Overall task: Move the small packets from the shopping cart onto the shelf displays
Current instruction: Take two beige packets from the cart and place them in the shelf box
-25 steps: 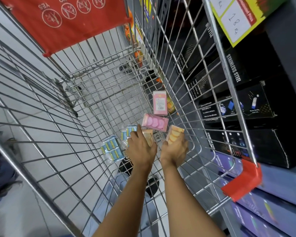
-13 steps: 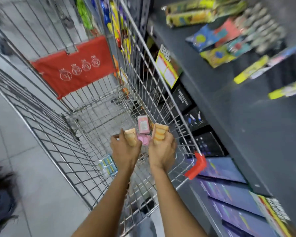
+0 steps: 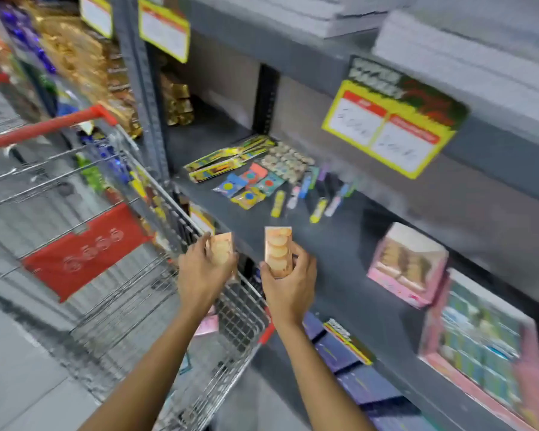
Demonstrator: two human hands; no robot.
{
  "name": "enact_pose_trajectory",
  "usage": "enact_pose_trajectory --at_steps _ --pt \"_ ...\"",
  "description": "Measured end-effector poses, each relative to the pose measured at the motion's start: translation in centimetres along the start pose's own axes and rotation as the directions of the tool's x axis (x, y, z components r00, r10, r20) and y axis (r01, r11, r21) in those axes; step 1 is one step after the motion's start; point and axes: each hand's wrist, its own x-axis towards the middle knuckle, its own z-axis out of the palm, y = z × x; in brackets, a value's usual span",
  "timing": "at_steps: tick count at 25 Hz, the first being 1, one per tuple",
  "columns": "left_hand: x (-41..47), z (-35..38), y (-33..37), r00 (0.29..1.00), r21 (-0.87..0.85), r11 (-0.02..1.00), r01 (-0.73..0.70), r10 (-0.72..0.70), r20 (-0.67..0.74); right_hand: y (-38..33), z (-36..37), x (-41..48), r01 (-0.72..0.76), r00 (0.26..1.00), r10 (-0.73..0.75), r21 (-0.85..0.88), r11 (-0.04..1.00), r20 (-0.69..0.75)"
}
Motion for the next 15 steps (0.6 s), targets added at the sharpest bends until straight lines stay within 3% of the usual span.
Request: enact_pose_trajectory --at_steps 3,7,12,15 --pt "-0.5 4.2 6.1 0.976 0.014 0.988 -0.154 0.15 0.159 2.6 -5.5 3.5 -0.099 0.987 0.092 -0.047 0.994 -0.134" --pt "-2.7 10.6 12.8 0.884 -0.008 0.952 -0.307 0.289 0.366 7.1 -12.4 6.8 -0.259 0.948 0.21 -0.193 0.946 -0.239" --pt "-5.9 18.5 17.9 0.773 -0.04 0.919 -0.393 0.354 0.527 11.8 -17.3 8.5 -0.363 0.931 0.328 -0.299 0.882 -0.16" --pt "-5.8 22.0 18.9 0.725 0.013 0.889 -0.459 0.366 0.583 12.6 -17.8 9.5 -0.397 0.917 0.366 -0.27 0.878 -0.157"
